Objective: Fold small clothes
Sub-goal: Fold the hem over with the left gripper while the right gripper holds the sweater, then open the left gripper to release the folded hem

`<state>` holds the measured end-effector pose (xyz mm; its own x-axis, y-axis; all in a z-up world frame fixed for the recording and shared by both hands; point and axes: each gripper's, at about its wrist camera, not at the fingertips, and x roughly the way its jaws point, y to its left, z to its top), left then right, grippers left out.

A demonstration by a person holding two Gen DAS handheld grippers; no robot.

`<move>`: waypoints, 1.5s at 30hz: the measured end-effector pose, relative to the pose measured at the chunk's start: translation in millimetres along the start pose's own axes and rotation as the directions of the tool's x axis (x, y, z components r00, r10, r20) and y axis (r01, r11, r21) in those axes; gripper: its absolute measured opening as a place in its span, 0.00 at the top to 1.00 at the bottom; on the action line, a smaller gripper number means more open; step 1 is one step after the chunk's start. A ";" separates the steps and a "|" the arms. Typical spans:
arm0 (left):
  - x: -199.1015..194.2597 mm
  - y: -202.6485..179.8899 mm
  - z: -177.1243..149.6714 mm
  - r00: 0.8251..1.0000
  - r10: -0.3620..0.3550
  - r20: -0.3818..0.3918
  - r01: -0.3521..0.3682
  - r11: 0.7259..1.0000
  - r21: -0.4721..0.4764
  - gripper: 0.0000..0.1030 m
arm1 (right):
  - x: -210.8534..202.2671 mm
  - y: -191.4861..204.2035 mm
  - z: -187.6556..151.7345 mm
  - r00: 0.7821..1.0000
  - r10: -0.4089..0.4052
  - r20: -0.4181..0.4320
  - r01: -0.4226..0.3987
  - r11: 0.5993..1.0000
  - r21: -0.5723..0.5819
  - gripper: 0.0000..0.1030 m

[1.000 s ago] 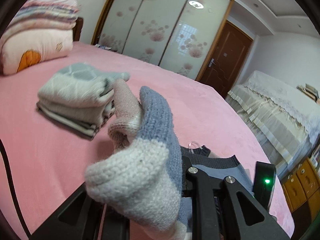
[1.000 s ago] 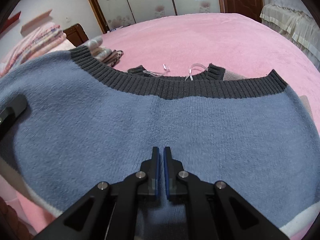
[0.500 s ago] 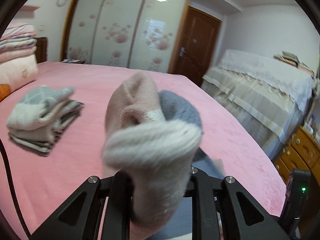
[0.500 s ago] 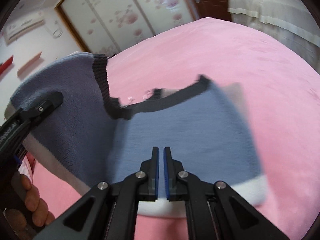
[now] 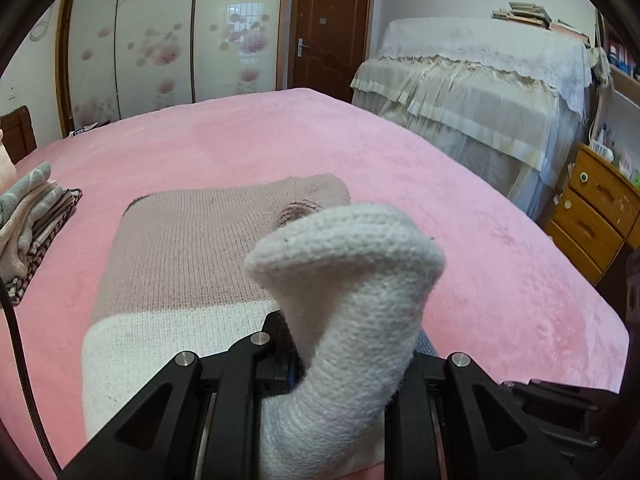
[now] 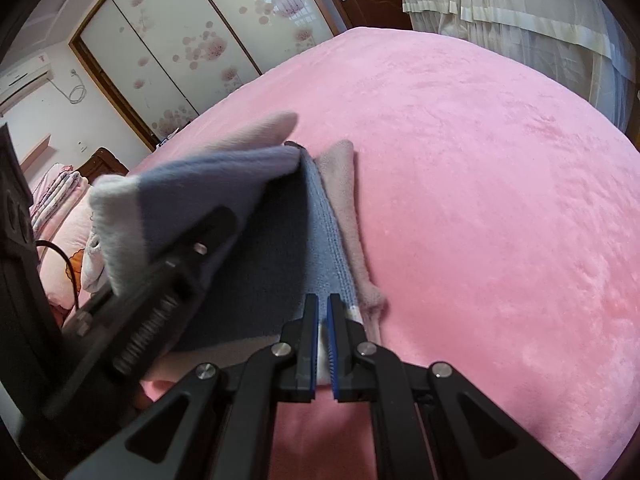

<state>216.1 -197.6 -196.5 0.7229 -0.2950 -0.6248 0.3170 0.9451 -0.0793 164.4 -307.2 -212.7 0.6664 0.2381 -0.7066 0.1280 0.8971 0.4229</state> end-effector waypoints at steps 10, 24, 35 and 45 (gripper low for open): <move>-26.3 15.9 22.4 0.992 -0.012 0.127 0.031 0.988 -0.152 0.84 | -11.5 -7.7 7.9 0.999 0.023 0.046 -0.023 1.000 0.000 0.96; -4.8 -13.0 -9.9 0.993 -0.101 -0.067 0.100 0.995 -0.012 0.42 | -22.3 -19.5 13.2 0.999 -0.022 0.036 0.022 1.000 0.001 0.96; -86.1 46.7 -7.0 0.990 -0.136 -0.034 0.131 0.984 -0.120 0.24 | -51.7 -4.5 29.0 0.998 0.046 0.046 -0.044 0.998 -0.046 0.93; -81.8 136.0 -25.8 0.980 0.085 -0.182 -0.139 0.943 -0.303 0.22 | -52.1 66.9 42.6 0.998 0.063 0.025 -0.053 0.953 -0.297 0.53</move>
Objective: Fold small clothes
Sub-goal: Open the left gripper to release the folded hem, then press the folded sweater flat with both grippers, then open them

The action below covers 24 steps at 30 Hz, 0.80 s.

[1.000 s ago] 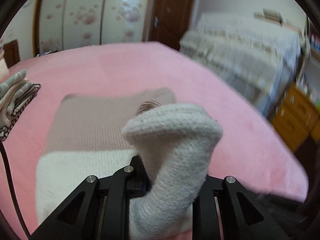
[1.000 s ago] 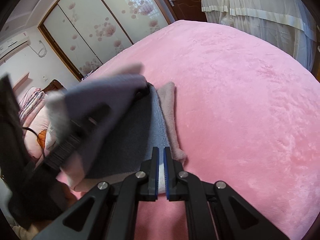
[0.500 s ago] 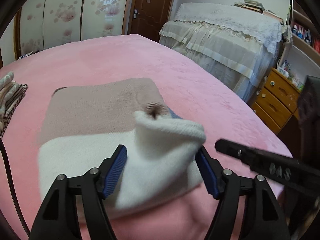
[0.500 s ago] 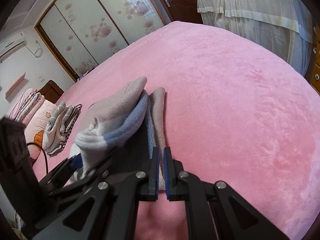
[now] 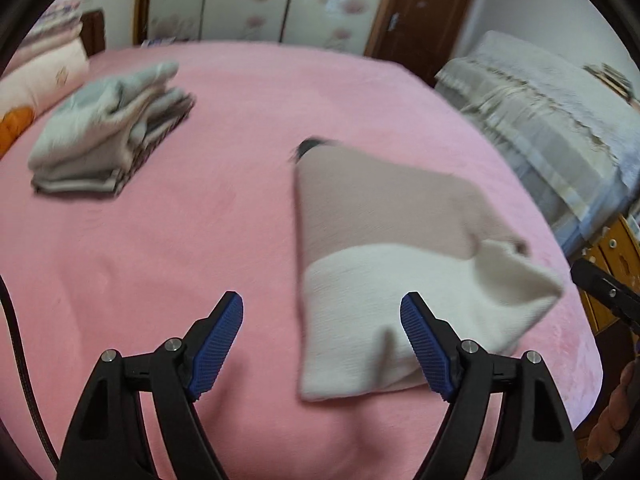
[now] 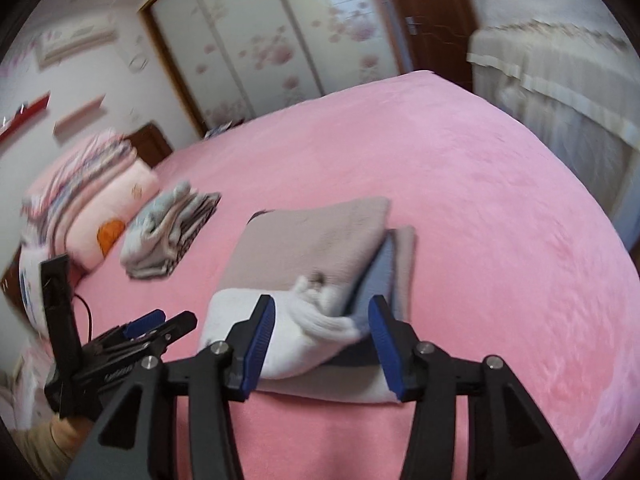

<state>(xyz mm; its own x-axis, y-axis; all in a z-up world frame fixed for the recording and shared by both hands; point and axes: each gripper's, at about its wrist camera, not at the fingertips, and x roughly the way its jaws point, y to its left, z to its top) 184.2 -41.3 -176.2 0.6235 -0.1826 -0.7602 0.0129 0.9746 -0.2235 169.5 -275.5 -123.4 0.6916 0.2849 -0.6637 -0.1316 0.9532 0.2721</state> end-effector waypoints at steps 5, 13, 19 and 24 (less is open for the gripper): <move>10.1 1.8 -3.2 1.000 0.012 -0.015 -0.012 1.000 0.006 0.22 | 30.3 19.8 0.4 0.994 -0.078 -0.075 0.067 0.988 -0.138 0.58; 33.5 -17.5 -1.5 0.999 0.027 -0.035 -0.024 0.995 0.092 0.22 | 30.9 -22.6 -26.6 0.977 -0.157 -0.146 0.155 0.988 -0.024 0.88; 45.4 -19.6 -19.1 0.996 0.047 -0.070 -0.037 0.990 0.139 0.20 | 46.0 -57.6 -68.7 0.972 -0.109 -0.206 0.142 0.978 0.153 0.88; 54.5 -12.8 -27.4 0.998 0.030 -0.062 -0.021 0.991 0.133 0.15 | 58.4 -71.3 -83.9 0.978 -0.074 -0.193 0.118 0.966 0.230 0.88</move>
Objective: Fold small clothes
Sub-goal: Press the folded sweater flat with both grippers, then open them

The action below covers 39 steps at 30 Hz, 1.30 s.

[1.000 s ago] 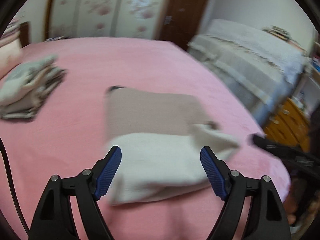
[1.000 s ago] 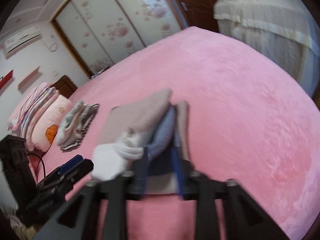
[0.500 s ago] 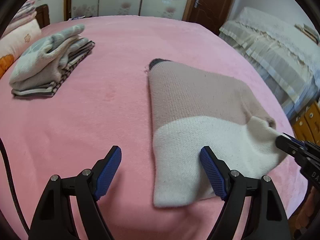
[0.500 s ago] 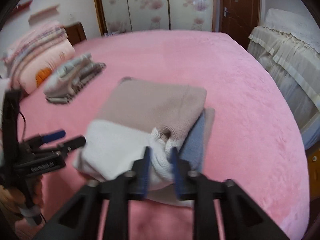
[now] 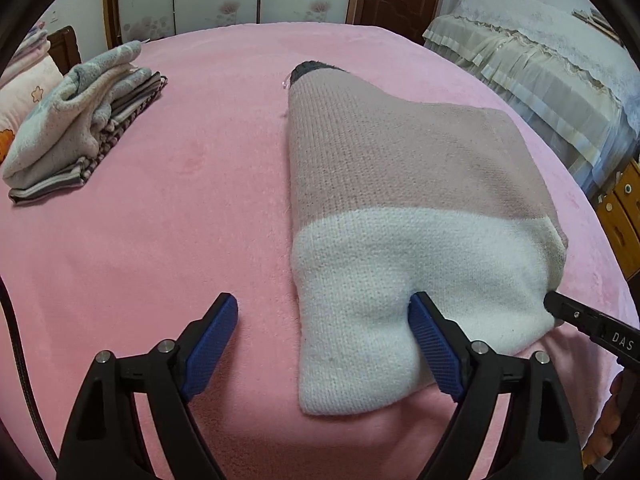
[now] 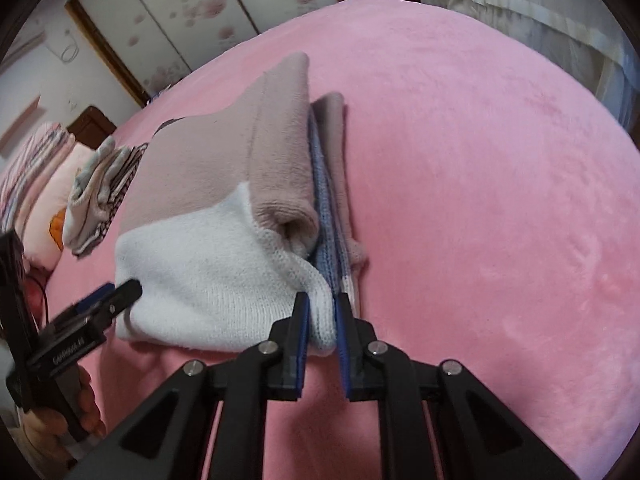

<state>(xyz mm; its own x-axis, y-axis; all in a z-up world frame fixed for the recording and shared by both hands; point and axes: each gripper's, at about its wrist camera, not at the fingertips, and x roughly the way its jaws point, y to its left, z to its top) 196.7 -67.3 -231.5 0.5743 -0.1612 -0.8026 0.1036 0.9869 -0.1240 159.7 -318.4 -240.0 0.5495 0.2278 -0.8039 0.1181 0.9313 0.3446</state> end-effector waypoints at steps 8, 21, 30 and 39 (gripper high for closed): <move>-7.0 1.7 8.6 0.999 -0.031 -0.012 0.031 0.999 0.008 0.15 | -9.2 11.9 5.4 1.000 -0.023 0.002 0.023 0.997 -0.068 0.86; -36.8 -3.9 87.0 0.996 -0.058 0.063 0.051 0.993 0.104 0.12 | -47.1 58.0 82.2 0.989 0.011 0.150 0.023 0.975 -0.223 0.57; 21.5 -2.0 132.6 0.991 -0.129 0.032 0.128 0.992 0.015 0.12 | 35.1 78.0 133.2 0.999 -0.007 0.052 0.022 0.956 -0.293 0.76; 76.9 6.2 125.6 0.991 -0.116 -0.059 0.116 0.993 -0.005 0.07 | 60.5 42.7 127.9 0.994 -0.095 0.051 0.105 0.953 -0.285 0.90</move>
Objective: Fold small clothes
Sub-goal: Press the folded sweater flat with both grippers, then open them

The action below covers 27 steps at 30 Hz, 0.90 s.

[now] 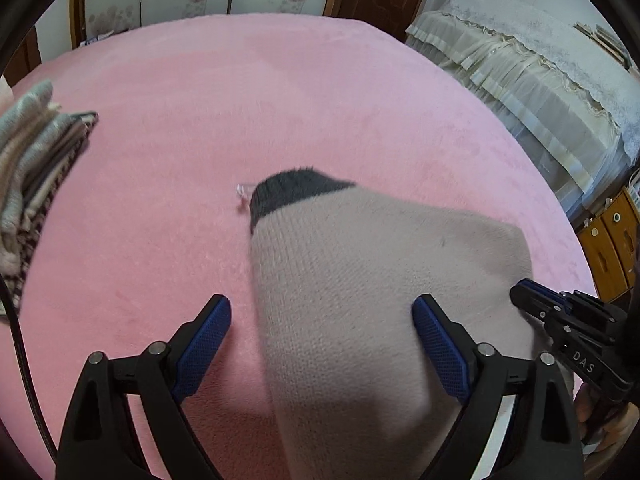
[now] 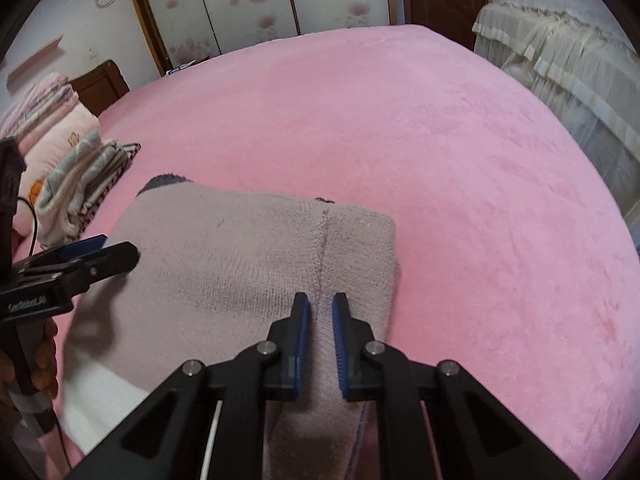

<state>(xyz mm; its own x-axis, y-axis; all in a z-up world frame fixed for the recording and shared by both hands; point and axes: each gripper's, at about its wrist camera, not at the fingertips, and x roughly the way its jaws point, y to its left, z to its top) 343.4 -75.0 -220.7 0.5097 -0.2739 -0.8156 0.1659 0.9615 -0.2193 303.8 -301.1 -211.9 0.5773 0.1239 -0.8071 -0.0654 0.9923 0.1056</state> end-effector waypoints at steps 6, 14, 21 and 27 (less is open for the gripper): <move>13.8 11.6 -4.2 0.999 -0.034 -0.023 0.033 0.998 -0.049 0.00 | 4.9 -4.3 -11.8 0.999 0.009 0.048 -0.011 0.999 0.043 0.90; 15.2 7.8 -6.3 1.000 -0.002 -0.001 0.002 1.000 -0.018 0.00 | 4.1 -11.1 -11.2 0.997 0.053 0.056 -0.057 0.996 0.069 0.89; 4.1 -7.7 -8.9 0.998 0.054 0.016 -0.055 0.998 0.017 0.00 | 1.5 -8.6 -6.2 0.999 0.040 0.033 -0.042 0.997 0.058 0.86; -8.2 -14.4 -3.4 0.998 0.055 -0.032 -0.053 0.997 0.047 0.00 | -9.1 10.9 0.7 0.999 0.043 -0.007 -0.043 0.999 0.019 0.54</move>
<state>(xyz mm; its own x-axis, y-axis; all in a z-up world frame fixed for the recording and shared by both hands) 334.0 -86.6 -212.7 0.4907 -0.2197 -0.8432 0.1783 0.9725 -0.1496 298.4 -291.5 -203.1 0.5682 0.1669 -0.8058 -0.0750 0.9856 0.1512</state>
